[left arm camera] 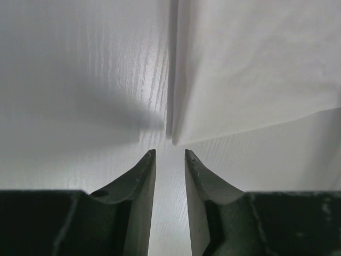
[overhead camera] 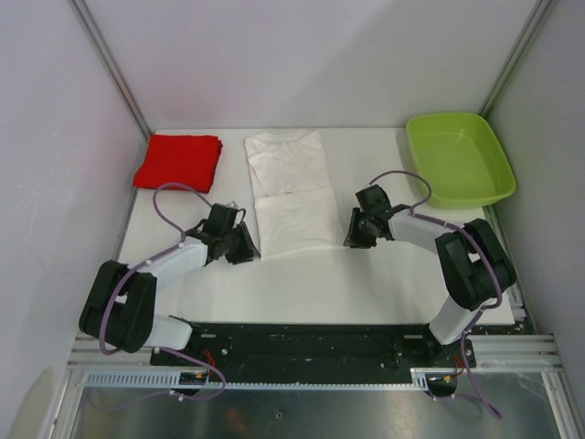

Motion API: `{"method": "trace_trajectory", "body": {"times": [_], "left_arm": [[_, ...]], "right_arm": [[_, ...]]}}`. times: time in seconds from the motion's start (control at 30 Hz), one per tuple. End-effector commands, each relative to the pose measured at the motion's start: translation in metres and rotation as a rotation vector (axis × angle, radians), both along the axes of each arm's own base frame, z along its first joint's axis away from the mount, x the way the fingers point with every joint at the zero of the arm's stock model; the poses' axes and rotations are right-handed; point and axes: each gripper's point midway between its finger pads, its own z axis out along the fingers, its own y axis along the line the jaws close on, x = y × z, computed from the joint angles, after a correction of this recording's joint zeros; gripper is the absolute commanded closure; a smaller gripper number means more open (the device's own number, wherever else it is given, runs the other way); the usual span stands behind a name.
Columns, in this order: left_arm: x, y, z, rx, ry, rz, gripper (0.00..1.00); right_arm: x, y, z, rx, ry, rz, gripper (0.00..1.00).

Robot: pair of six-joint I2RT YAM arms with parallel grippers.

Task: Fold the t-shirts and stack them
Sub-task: Grab one side of the 2/3 rectangular tshirt with both arms

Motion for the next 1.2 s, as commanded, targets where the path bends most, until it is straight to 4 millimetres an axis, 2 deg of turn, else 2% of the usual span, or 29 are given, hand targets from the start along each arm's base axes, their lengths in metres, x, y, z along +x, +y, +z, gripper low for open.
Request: {"method": "trace_trajectory", "body": {"times": [0.0,0.27,0.8,1.17], "left_arm": [[-0.001,0.001,-0.006,0.002,0.015,0.003,0.67],[-0.001,0.000,-0.019,0.005,0.037,0.008,0.66],[0.001,-0.003,-0.034,0.008,0.053,0.030,0.68],[-0.021,0.003,-0.049,0.051,0.103,0.054,0.70]], "right_arm": [[0.002,0.011,-0.001,0.024,-0.018,0.007,0.71],[-0.003,0.012,-0.010,0.000,0.005,0.006,0.71],[-0.007,0.012,-0.013,-0.014,0.011,0.006,0.81],[-0.005,0.013,-0.011,-0.011,0.003,0.005,0.83]]}}
